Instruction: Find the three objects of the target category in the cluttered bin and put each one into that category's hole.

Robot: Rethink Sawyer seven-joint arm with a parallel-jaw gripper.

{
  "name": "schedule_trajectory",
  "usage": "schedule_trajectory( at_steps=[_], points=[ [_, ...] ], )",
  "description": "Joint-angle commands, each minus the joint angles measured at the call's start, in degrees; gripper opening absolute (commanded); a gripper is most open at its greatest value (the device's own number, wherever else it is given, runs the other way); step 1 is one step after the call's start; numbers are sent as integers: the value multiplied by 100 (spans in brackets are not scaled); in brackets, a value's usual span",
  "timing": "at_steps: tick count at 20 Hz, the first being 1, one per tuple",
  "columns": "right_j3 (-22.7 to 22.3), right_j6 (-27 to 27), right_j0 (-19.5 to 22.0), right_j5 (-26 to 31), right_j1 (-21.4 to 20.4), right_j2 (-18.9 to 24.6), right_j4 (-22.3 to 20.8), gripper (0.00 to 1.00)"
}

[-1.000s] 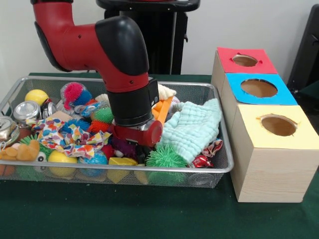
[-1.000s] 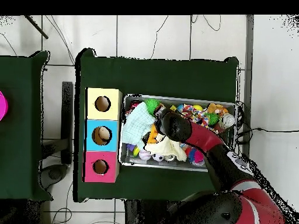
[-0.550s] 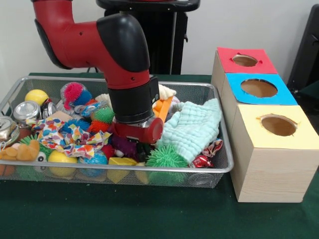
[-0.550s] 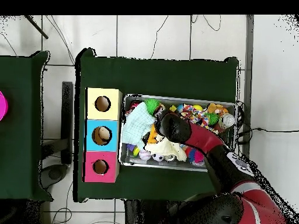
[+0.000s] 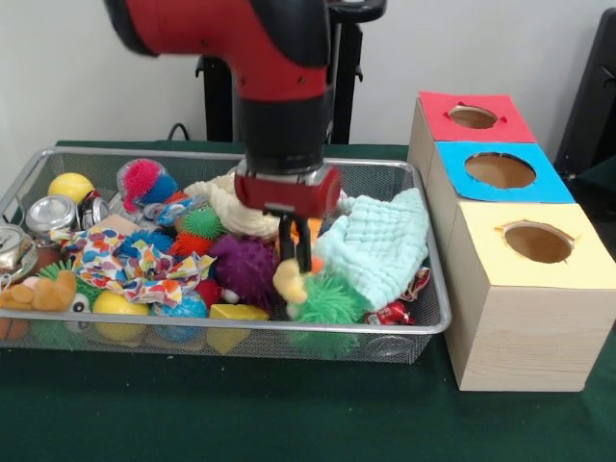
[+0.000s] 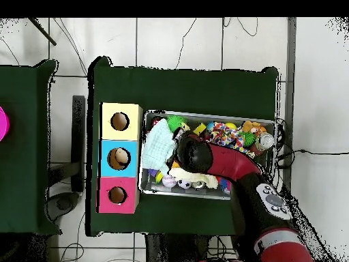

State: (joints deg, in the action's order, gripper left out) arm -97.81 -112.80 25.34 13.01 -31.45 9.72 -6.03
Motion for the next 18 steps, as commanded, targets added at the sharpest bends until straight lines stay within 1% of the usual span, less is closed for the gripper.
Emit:
schedule_trajectory(
  at_steps=[1, 4, 9, 15, 18],
  points=[
    [-525, -437, -314, 1136, -972, -369, -34, 0],
    [-604, -587, -476, 1306, -1114, -513, 44, 0],
    [-799, -944, -799, 1350, -1309, -779, 159, 0],
    [-1087, -1362, -1362, 1642, -1677, -1224, 427, 0],
    [-1333, -1606, -1693, 1688, -1855, -1468, 586, 0]
  ],
)
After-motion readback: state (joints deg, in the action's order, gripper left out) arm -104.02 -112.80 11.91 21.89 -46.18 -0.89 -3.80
